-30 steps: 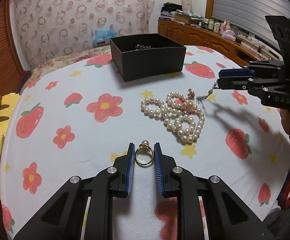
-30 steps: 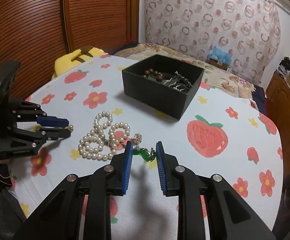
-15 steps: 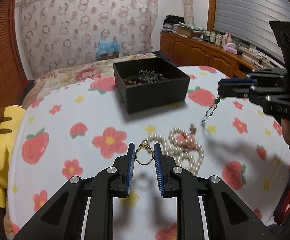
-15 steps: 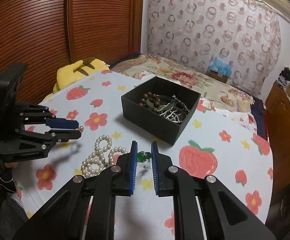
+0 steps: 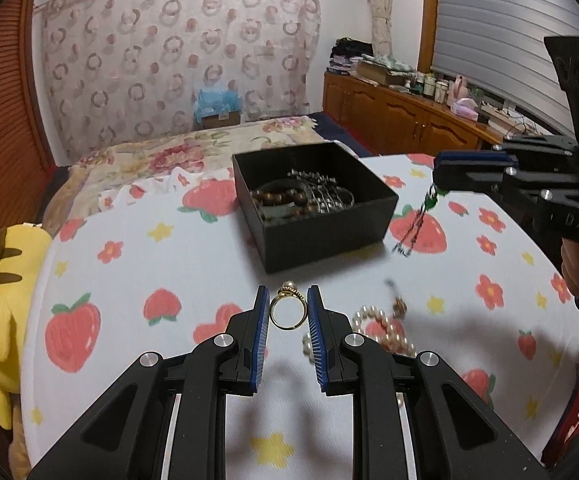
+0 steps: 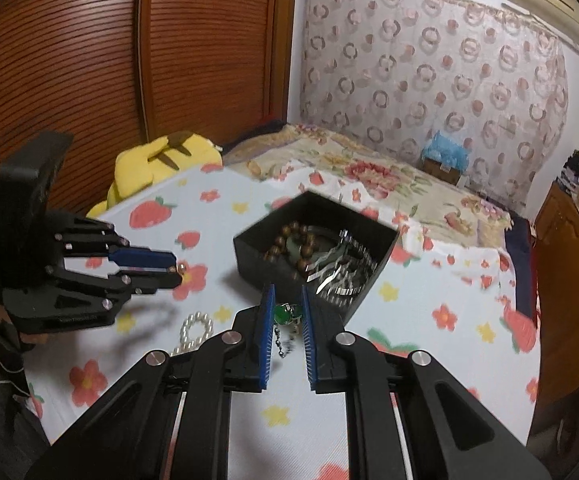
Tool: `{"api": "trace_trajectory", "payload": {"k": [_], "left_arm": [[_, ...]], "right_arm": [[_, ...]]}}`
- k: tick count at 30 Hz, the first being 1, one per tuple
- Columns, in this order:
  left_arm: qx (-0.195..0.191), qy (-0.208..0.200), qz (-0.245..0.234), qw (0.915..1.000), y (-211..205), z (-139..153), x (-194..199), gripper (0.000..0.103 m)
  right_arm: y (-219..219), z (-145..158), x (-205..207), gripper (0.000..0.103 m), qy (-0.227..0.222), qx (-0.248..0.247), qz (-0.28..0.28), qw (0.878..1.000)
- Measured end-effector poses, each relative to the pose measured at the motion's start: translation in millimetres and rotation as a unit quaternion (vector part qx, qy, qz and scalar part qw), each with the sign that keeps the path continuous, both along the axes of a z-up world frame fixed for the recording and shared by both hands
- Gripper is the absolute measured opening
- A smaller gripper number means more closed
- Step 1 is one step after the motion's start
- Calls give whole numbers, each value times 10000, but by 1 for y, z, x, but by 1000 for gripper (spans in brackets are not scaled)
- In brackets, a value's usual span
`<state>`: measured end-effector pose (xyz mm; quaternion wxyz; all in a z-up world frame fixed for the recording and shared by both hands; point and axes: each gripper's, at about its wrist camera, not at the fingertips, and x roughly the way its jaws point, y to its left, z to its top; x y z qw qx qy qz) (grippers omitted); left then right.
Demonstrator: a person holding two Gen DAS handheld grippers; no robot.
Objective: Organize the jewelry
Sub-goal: 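Lower the ring and earrings into the black box and open both grippers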
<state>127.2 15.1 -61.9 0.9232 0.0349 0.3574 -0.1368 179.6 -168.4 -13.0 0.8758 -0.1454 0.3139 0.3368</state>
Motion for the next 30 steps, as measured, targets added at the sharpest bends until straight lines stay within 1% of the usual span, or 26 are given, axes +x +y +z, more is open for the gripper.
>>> {"api": "trace_trajectory", "payload": {"k": [6,11,15,21,22,23,24,30], "left_arm": [[-52,-106,10,9999,-3,14,19,18],[-67,-210,-20,9998,-7,24,34,18],[-67,-234,-45,9997,-8,28,46,18],[-38,-214,-91,9997,-13,28,67,18],[-38,-206,-107,9997,-14,28,72,18],[-39,-199,-126,9997,-15,29,75,18],[-31,-197,-148,9997,-17,29,80,18],[16,-139,-243,9996,-29,24,99,18]], "right_arm": [[6,20,25,15,-211,121,-8,9997],[13,23,45,15,-234,156,-4,9996],[16,16,60,15,-155,154,-3,9998],[17,-7,85,16,155,75,-108,9998],[17,-9,86,20,161,69,-146,9997],[15,-11,90,28,171,70,-209,9996],[12,-14,93,30,223,104,-263,9994],[-8,-24,100,31,344,148,-467,9982]]}}
